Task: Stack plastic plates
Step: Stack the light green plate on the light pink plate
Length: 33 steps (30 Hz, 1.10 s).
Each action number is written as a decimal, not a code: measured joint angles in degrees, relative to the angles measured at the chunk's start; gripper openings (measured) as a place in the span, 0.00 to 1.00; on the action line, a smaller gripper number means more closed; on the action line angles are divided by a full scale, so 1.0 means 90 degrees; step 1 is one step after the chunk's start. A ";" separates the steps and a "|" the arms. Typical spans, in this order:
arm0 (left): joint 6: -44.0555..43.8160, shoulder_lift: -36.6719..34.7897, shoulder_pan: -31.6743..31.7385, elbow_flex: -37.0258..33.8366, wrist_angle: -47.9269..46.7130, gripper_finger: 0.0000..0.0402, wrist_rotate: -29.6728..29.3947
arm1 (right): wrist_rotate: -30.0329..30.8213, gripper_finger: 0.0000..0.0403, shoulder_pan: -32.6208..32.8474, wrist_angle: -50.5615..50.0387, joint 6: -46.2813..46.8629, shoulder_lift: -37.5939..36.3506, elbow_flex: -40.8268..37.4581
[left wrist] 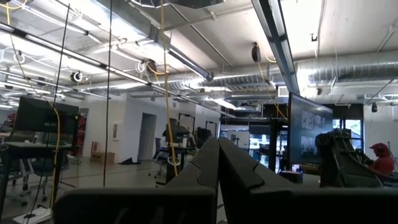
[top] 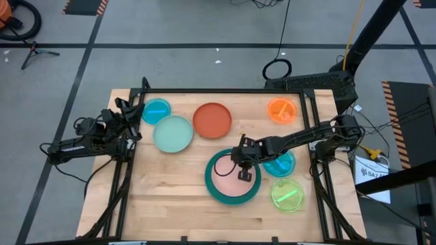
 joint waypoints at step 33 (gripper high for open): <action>-0.4653 0.5054 -0.0462 0.0400 0.0061 0.01 0.0342 | 0.0952 0.00 0.0120 0.1670 -0.3154 -0.4512 -0.2407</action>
